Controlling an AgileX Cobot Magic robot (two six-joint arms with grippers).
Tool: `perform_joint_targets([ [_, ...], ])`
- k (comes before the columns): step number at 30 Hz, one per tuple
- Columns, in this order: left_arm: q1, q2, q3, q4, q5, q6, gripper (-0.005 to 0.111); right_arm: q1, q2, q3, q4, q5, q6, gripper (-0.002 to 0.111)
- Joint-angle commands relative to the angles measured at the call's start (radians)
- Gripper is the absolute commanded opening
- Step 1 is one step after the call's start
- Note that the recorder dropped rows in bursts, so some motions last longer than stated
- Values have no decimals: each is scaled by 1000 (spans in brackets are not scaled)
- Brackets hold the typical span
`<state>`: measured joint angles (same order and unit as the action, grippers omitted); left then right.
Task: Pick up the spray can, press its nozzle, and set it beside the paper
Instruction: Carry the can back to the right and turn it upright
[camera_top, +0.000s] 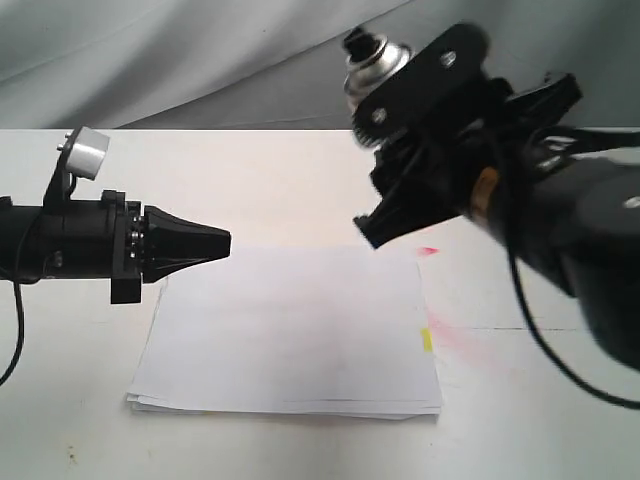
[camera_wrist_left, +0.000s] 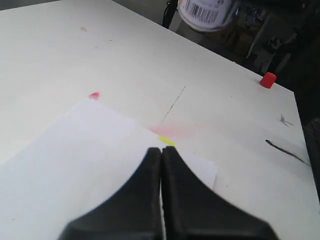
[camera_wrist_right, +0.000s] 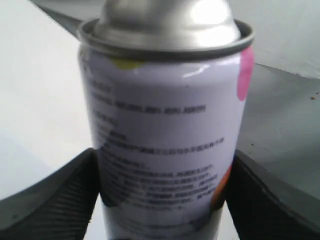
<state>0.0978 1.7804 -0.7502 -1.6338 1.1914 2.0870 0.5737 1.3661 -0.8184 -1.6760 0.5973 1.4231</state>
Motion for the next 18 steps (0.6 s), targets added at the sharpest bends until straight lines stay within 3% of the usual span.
perform_joint_targets([
  [1,3,-35,17,-1,22,6,0,-130,-99,-9,-32,-164,146,0],
  [10,3,-35,25,22,30,6,0,-391,-114,-9,-37,-471,223,0],
  [18,3,-35,25,15,30,6,0,-505,-90,-9,-68,-542,219,0],
])
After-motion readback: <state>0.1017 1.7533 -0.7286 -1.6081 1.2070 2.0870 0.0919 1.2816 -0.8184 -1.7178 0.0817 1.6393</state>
